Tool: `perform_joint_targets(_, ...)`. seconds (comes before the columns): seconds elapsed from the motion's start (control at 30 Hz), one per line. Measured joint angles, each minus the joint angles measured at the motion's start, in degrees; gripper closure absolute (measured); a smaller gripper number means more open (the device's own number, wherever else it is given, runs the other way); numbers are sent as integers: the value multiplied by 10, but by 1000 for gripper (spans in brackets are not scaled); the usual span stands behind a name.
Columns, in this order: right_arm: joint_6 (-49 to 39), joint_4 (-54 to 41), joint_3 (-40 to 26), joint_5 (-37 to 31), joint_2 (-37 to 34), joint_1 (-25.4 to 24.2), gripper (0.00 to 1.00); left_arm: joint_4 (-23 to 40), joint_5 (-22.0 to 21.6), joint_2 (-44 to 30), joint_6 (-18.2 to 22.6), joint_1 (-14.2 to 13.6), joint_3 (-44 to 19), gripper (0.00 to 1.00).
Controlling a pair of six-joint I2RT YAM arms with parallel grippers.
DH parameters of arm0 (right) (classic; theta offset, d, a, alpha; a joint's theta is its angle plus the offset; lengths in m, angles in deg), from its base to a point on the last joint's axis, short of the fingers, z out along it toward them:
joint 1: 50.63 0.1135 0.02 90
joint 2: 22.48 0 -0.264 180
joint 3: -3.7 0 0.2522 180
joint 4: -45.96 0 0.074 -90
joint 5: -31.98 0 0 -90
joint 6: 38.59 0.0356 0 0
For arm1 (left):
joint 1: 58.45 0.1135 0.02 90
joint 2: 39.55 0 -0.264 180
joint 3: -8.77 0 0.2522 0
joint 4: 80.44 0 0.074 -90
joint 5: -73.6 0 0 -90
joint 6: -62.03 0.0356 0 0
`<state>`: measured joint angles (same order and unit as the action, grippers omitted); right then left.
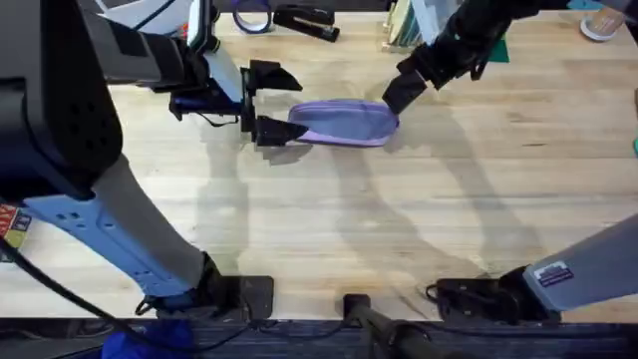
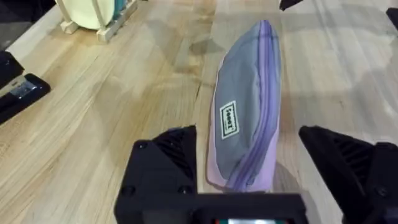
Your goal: Unzip the bag, pick up the pens from the table one at a time and place them inside, then zip the bag closed.
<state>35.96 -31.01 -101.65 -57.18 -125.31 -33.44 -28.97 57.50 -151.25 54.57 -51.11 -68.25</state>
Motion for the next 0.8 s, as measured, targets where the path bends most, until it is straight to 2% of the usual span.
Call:
perform_joint_targets(0.13,0,-7,-19,0,0,0,6,15,-2,0,0,0,0,6)
perform_joint_targets(0.2,0,-13,-30,0,0,0,5,28,-21,1,0,0,-3,6)
perform_joint_targets(0.33,0,-23,-44,0,0,0,6,63,-91,31,0,0,-9,6)
perform_joint_targets(0.57,0,-67,-71,0,0,9,5,135,-219,160,-5,0,-64,6)
perform_joint_targets(0.7,0,-103,-96,0,0,27,6,147,-278,222,-53,0,-87,6)
perform_joint_targets(0.8,0,-135,-116,0,0,42,6,149,-321,262,-110,0,-90,6)
